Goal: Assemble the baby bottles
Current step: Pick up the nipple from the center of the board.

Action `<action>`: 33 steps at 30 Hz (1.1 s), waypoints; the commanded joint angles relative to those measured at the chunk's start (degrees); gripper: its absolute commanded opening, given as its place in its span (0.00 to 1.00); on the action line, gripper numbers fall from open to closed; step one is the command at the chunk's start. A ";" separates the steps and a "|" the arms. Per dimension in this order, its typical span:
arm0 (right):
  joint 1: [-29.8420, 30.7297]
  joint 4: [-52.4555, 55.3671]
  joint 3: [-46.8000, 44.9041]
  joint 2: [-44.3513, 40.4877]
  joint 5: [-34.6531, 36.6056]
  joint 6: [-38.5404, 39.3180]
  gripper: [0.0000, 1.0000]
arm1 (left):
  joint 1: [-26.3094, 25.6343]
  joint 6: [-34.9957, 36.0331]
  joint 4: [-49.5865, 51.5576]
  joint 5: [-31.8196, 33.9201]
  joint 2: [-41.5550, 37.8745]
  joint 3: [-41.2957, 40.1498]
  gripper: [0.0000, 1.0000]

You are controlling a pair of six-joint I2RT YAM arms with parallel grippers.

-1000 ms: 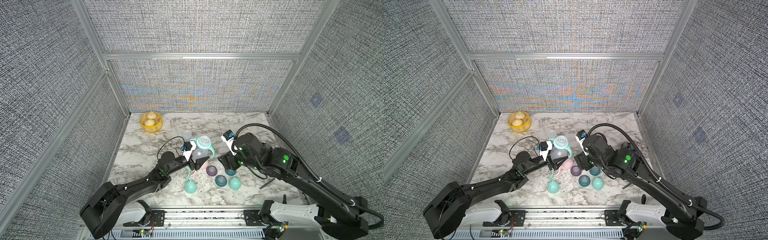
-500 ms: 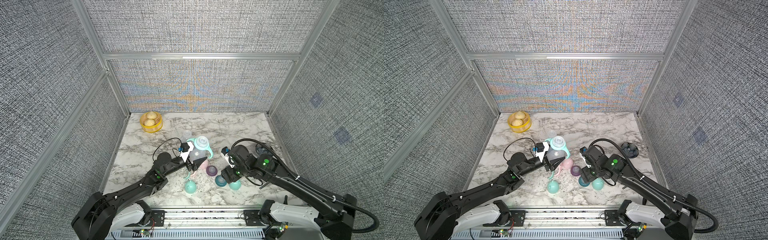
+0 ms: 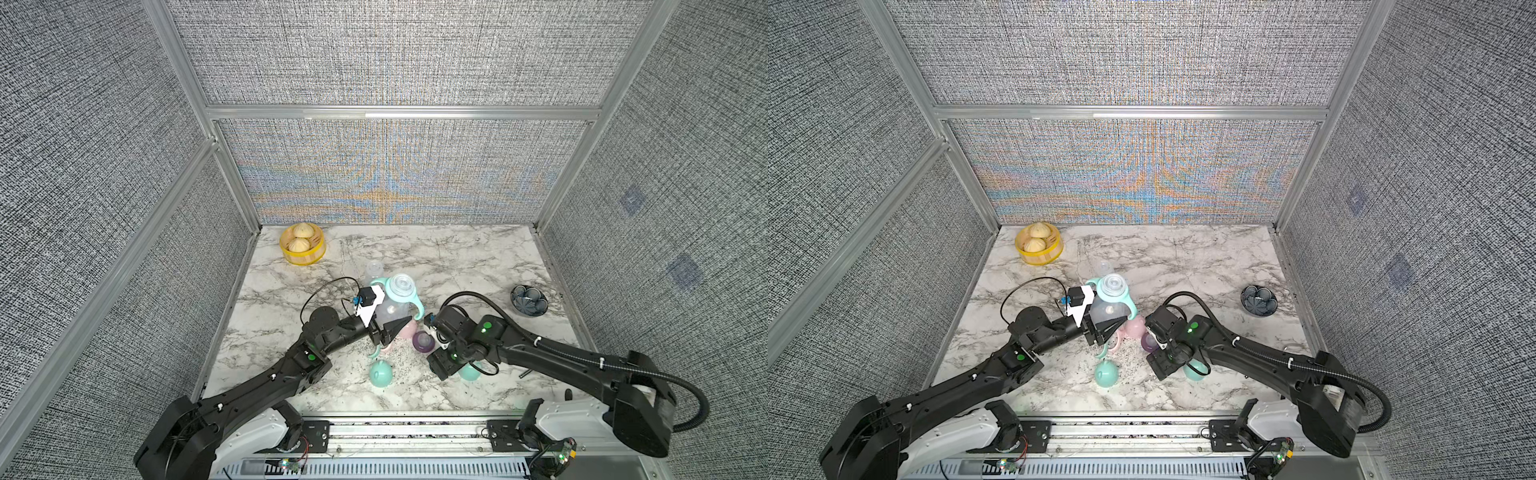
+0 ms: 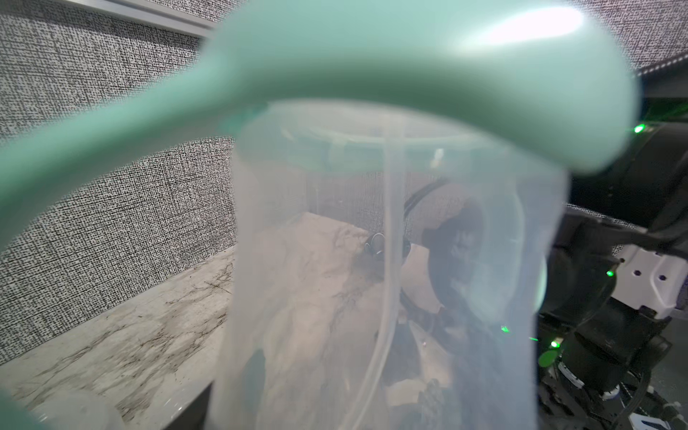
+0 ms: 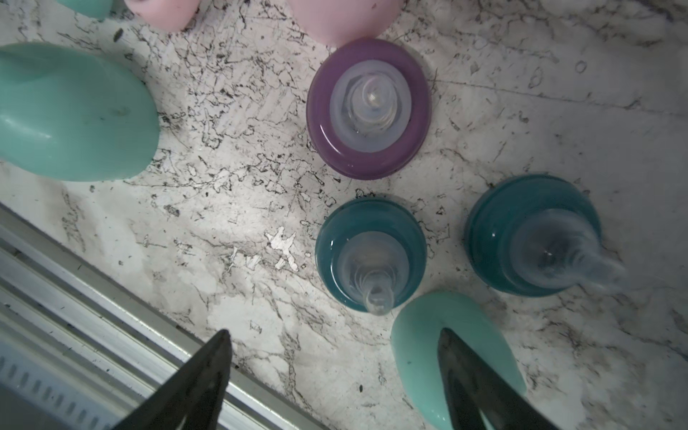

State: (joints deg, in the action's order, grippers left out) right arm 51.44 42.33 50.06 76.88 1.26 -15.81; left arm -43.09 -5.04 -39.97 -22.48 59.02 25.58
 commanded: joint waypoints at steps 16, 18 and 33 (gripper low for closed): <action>-0.88 -9.97 -3.96 8.79 3.58 -3.30 0.86 | 0.11 0.37 1.38 -0.37 -0.69 0.52 0.00; -0.73 -10.42 -4.23 9.54 3.58 -3.43 0.85 | 0.10 0.47 1.38 -0.37 -0.44 0.69 0.00; 0.59 -9.45 -4.54 11.59 4.72 -4.92 0.75 | 0.05 0.47 0.59 -0.12 0.50 0.52 0.00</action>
State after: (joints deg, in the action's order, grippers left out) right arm 51.88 31.75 46.00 88.16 5.10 -20.34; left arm -43.05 -4.93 -37.58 -22.55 59.37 25.82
